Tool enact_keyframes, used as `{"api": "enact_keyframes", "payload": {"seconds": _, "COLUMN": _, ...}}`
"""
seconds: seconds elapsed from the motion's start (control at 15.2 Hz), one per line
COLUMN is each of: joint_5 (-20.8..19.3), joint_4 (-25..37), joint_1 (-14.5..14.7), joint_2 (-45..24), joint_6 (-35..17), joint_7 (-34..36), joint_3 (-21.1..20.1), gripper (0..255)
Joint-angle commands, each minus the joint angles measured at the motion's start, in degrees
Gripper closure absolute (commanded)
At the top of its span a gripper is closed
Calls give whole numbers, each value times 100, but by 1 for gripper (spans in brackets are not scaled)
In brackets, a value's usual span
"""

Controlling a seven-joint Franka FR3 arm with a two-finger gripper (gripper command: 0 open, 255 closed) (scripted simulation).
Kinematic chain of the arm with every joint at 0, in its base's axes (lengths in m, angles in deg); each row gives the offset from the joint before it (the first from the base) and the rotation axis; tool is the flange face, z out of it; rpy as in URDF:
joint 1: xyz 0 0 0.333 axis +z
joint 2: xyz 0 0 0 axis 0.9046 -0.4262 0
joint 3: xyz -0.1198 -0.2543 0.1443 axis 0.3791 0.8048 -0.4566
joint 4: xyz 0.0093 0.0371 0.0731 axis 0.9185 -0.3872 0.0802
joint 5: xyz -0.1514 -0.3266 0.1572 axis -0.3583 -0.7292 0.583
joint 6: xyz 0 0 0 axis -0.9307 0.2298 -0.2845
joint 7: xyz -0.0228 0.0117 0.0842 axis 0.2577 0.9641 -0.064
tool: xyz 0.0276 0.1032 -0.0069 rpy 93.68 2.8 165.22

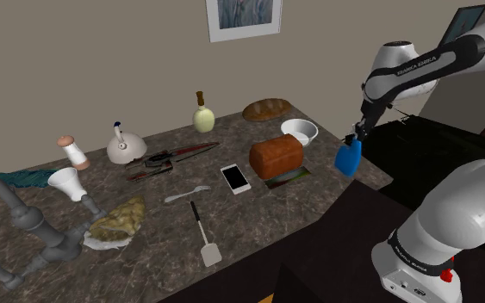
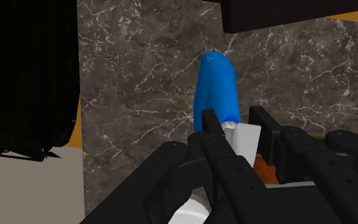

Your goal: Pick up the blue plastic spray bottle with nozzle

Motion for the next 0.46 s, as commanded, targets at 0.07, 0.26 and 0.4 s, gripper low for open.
{"api": "enact_keyframes", "payload": {"seconds": 0.07, "joint_5": -11, "joint_4": 105, "joint_1": -19, "joint_2": 189, "joint_6": 292, "joint_7": 17, "joint_3": -73, "gripper": 255}}
{"api": "enact_keyframes", "payload": {"seconds": 0.26, "joint_5": -8, "joint_4": 225, "joint_1": -33, "joint_2": 356, "joint_6": 577, "joint_7": 22, "joint_3": -142, "gripper": 255}}
{"api": "enact_keyframes", "payload": {"seconds": 0.4, "joint_5": -8, "joint_4": 232, "joint_1": -34, "joint_2": 365, "joint_6": 591, "joint_7": 22, "joint_3": -146, "gripper": 255}}
